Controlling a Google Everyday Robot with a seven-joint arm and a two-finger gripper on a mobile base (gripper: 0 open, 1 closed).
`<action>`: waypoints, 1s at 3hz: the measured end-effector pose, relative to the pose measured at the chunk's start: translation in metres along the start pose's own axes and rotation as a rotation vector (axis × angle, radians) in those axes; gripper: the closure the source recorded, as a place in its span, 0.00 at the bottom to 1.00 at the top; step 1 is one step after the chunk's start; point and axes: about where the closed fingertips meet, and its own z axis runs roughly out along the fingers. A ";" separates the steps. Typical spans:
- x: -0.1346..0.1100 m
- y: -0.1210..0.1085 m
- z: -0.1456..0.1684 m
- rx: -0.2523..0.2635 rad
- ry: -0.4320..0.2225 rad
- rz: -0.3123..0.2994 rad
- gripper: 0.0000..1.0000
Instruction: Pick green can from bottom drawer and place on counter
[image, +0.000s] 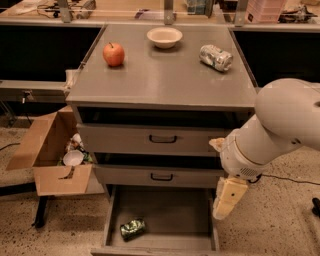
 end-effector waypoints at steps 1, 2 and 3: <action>0.007 0.007 0.051 -0.035 0.002 -0.006 0.00; 0.018 0.023 0.128 -0.080 -0.006 -0.028 0.00; 0.029 0.045 0.214 -0.132 -0.060 -0.026 0.00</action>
Offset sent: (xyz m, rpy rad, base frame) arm -0.0088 0.0443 -0.2276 0.0299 0.0965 0.0871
